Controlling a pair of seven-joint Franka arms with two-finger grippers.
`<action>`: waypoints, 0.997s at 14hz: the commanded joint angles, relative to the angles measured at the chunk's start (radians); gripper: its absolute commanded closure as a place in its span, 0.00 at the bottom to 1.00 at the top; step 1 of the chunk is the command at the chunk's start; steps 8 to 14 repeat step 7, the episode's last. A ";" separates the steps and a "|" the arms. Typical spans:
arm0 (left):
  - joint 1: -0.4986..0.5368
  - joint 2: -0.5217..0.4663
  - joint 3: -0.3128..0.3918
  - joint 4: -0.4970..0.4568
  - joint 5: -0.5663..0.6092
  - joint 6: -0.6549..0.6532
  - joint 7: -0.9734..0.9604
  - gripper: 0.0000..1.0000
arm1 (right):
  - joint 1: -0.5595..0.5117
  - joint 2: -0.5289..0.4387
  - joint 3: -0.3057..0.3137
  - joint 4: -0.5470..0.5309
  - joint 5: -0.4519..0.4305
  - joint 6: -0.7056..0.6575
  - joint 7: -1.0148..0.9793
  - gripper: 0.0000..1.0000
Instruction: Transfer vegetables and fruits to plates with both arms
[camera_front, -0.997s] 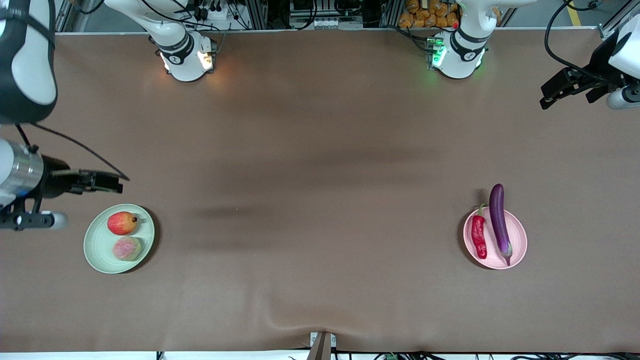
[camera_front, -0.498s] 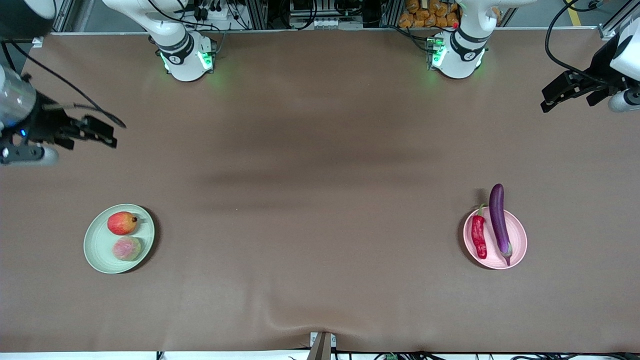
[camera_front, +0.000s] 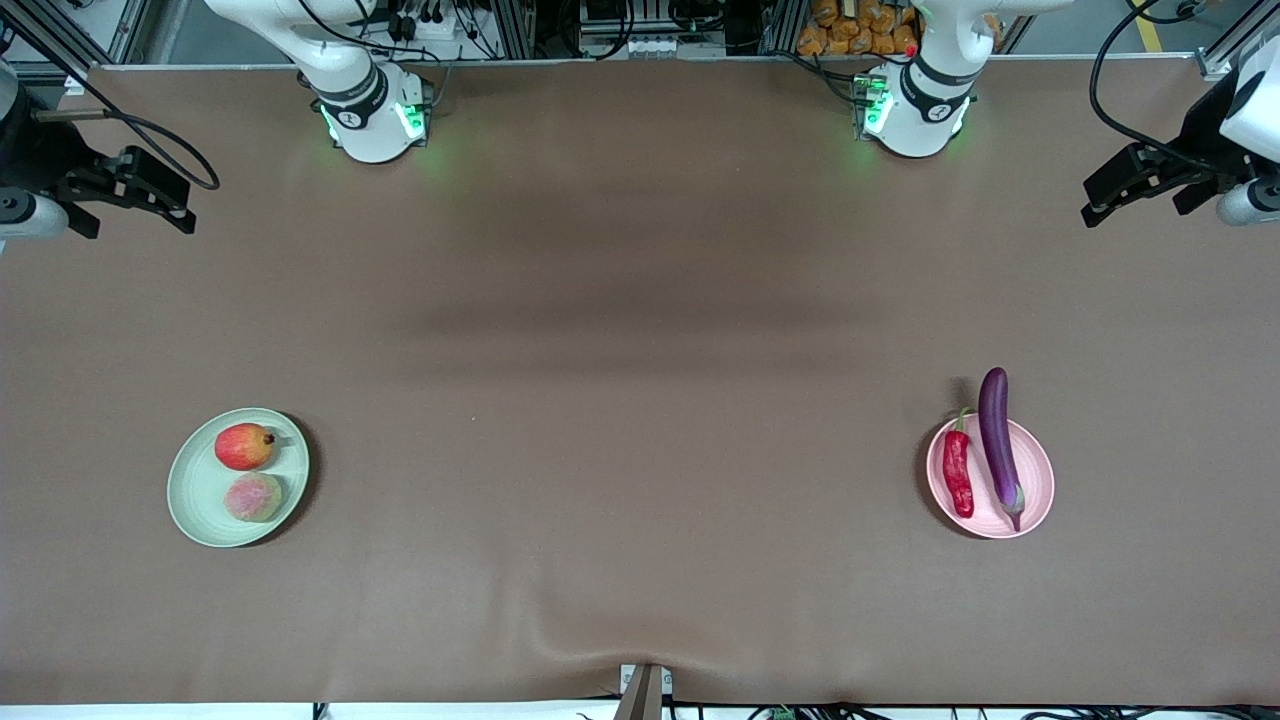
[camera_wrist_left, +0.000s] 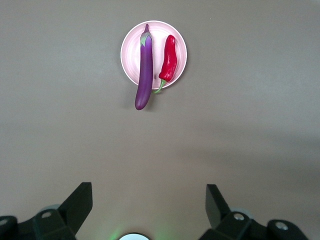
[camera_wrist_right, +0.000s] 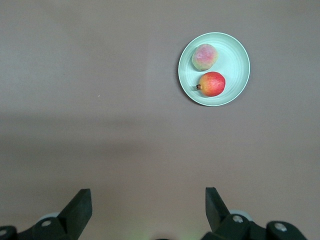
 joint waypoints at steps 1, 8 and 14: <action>0.003 -0.002 -0.005 0.004 0.004 -0.004 0.012 0.00 | -0.003 -0.027 0.002 -0.032 -0.029 0.010 -0.026 0.00; 0.001 0.023 -0.005 0.031 0.007 -0.010 0.009 0.00 | -0.006 -0.020 -0.001 -0.032 -0.023 -0.004 -0.013 0.00; 0.001 0.023 -0.005 0.031 0.007 -0.010 0.009 0.00 | -0.006 -0.020 -0.001 -0.032 -0.023 -0.004 -0.013 0.00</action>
